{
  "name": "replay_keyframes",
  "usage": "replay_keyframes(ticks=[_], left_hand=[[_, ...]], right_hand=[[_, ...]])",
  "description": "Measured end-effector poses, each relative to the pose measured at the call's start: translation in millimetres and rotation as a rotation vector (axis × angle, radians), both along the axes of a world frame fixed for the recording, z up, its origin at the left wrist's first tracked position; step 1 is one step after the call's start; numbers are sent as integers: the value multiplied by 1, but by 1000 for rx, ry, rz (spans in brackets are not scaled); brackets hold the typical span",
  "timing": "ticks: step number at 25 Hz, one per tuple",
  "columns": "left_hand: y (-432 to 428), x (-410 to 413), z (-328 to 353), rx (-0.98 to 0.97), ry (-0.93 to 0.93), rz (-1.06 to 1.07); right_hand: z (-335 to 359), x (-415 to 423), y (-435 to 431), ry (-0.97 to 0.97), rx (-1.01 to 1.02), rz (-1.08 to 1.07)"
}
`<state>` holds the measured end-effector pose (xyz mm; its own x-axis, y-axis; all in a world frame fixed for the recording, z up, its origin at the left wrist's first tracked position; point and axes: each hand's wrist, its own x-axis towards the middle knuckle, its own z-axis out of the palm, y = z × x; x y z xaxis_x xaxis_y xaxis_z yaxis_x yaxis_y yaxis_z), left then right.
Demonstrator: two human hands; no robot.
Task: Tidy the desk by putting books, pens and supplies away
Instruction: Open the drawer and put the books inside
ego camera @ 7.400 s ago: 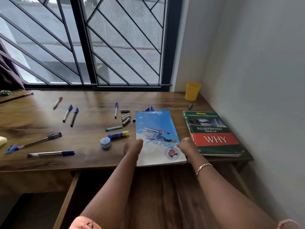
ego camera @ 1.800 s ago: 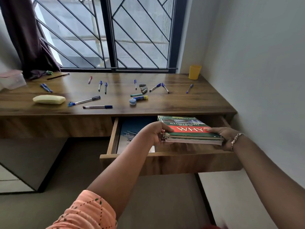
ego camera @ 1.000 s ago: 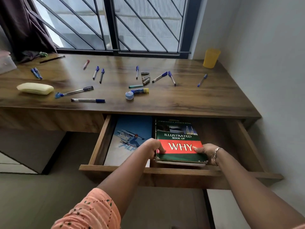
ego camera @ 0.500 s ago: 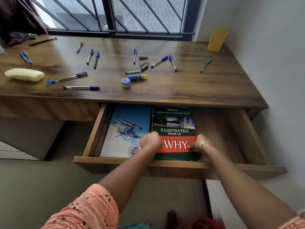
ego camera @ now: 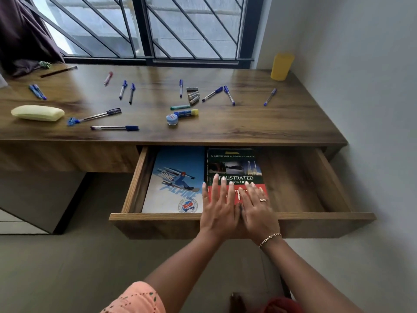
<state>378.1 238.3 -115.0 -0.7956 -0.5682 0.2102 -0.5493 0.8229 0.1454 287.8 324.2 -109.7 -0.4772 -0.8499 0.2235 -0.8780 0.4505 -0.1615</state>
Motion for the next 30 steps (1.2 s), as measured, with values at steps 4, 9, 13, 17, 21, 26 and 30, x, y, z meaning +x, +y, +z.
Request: replay_keyframes(ticks=[4,9,13,17,21,26,30], left_hand=[[-10,-8,5,-19,-38,-28],[-38,-30,2,-41,14,-14],[-69,-49,-1,-94,56,-99],[-92,-62,4,-136,47,-235],[-116,-82,14,-160,-147,-224],[-128,-109,17,-162,-268,-95],[-130,-124,18,-167,-197,-80]], right_hand=[[-1,-13,-11,88,-32,29],[1,-41,-35,86,-13,68],[-3,-78,-52,162,-13,210],[-8,-107,-71,355,4,344],[-6,-130,-98,357,66,259],[-5,-145,-121,347,60,195],[-6,-153,-139,318,42,200]])
